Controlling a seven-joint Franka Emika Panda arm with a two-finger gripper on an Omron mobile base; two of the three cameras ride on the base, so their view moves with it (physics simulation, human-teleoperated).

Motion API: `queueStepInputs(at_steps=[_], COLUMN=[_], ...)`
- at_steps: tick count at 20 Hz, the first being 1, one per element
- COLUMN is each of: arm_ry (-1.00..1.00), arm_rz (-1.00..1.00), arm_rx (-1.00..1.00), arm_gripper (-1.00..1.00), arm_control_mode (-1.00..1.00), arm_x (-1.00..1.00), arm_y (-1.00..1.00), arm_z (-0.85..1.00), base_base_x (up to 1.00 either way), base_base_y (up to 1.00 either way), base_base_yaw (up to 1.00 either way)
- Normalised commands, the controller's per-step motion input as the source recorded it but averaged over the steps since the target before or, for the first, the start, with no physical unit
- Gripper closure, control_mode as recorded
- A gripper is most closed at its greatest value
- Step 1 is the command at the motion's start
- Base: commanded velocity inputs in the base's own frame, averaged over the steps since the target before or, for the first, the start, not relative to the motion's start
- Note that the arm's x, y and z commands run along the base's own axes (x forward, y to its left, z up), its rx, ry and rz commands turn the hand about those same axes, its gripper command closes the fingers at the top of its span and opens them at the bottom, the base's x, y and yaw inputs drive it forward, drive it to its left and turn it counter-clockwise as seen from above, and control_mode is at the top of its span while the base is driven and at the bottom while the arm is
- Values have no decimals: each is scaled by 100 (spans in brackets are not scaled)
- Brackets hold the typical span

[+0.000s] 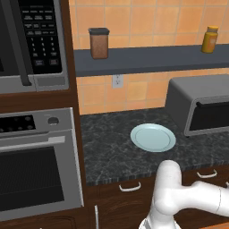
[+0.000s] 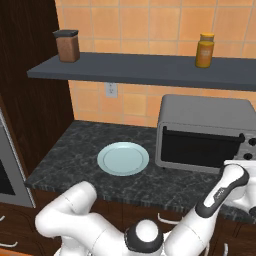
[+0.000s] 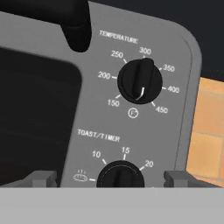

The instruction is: Pick up the kebab skewer and baguette bread, and place them inside the toaster oven. Close the toaster oven door and start by setting the timer.

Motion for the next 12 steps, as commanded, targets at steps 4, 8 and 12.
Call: queueStepInputs(at_steps=[4,8,12], arm_ry=[0,0,0], arm_rz=[-15,-15,-14], arm_rx=[-4,-4,-3], arm_gripper=[-100,-100,-100], arm_control_mode=[-100,-100,-100], arm_x=[1,19,24], arm_y=[0,19,11], arm_z=[-3,-5,0], base_base_x=[0,0,0], base_base_y=[0,0,0], base_base_yaw=[0,0,0])
